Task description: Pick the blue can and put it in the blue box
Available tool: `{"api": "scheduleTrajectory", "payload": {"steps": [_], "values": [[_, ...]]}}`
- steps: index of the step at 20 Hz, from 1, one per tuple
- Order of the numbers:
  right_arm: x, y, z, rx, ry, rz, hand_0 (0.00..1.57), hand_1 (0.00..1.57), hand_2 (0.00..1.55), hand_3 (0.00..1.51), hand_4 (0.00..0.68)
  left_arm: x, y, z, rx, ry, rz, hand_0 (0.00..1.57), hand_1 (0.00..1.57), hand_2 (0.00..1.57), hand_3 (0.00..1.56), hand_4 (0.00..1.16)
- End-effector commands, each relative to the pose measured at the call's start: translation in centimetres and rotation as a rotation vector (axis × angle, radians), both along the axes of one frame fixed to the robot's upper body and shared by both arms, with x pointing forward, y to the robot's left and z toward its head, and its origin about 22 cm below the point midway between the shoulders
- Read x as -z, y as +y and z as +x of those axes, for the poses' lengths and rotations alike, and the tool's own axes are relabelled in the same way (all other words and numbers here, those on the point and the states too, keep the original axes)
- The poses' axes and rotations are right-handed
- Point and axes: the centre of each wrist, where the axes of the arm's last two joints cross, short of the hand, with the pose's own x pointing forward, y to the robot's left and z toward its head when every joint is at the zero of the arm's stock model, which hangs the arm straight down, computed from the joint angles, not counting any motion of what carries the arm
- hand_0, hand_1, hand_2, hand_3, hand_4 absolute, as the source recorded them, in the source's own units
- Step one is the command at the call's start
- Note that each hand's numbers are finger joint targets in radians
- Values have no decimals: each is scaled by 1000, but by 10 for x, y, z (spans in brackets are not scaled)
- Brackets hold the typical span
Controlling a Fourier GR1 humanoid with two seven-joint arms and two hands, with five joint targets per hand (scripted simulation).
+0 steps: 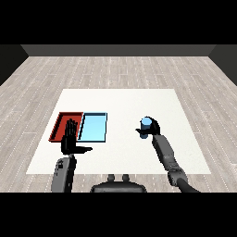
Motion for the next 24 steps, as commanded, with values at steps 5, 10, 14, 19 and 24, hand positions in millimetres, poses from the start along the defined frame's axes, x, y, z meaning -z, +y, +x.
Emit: {"api": "scheduleTrajectory", "payload": {"steps": [5,10,14,19,24], "values": [[-40,3,16,-4,-108,-4,1474,1474,1453,1411,643,-5,-25,-7,15,50,76,0,0,0,0,0],[-53,7,8,-55,-208,14,1470,1470,1441,1409,651,10,-66,17,105,99,47,0,0,0,0,0],[-83,18,23,-72,-290,11,1440,1440,1444,1421,665,-2,-69,30,171,128,21,0,0,0,0,0],[-76,91,-12,-83,-276,31,1432,1432,1451,1424,661,12,-73,29,166,164,61,0,0,0,0,0],[-84,124,-18,-108,-285,15,1432,1432,1448,1419,659,2,-95,38,205,148,41,0,0,0,0,0]]}}
